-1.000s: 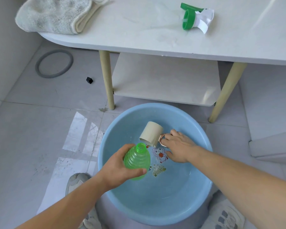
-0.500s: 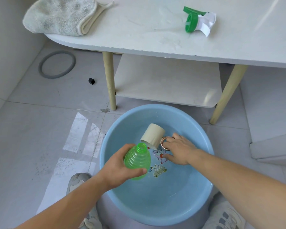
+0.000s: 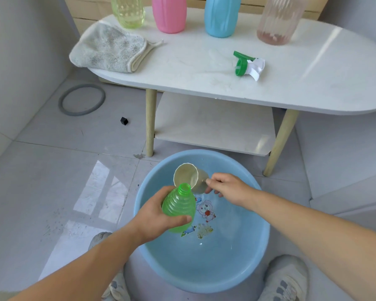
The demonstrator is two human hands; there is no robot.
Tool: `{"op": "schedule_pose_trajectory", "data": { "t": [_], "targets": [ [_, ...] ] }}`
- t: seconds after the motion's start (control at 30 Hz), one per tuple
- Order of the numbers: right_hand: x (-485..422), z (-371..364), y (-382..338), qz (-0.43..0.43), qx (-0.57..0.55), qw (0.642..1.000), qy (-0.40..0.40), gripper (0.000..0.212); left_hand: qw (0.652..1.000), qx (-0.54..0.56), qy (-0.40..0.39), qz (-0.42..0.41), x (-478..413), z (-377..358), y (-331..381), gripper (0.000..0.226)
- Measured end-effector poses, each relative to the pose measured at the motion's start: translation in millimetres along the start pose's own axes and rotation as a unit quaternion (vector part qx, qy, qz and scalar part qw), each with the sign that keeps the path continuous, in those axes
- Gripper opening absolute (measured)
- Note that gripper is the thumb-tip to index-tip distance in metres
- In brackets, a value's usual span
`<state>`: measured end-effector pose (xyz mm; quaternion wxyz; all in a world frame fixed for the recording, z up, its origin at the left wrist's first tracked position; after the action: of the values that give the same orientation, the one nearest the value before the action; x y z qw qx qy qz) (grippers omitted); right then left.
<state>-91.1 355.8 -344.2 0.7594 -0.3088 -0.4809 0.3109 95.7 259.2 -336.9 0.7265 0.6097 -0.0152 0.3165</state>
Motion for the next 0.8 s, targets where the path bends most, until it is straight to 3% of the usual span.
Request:
{"op": "schedule_pose_trajectory", "data": {
  "t": [0.23, 0.43, 0.8],
  "targets": [
    [52, 47, -65, 0.059, -0.011, 0.997, 0.049, 0.026, 0.999, 0.028, 0.008, -0.042, 8, 5, 39, 0.068],
    [113, 79, -122, 0.111, 0.079, 0.984, 0.114, 0.03, 0.995, 0.058, 0.007, -0.077, 11, 7, 76, 0.073],
    [159, 87, -155, 0.183, 0.144, 0.96, 0.153, 0.028, 0.993, 0.067, 0.009, -0.095, 13, 9, 92, 0.081]
  ]
}}
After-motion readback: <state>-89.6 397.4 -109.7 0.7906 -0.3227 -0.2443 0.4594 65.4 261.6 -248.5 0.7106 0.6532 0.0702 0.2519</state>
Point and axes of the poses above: each hand's wrist, its own x-axis away from the middle knuckle, its own z-axis out of the back of the hand, y = z × x, the point moved 9 cm from there along -x, towards the middle knuckle, and after that the axes turned 3 degrees about -y, right-handed, at the moved point
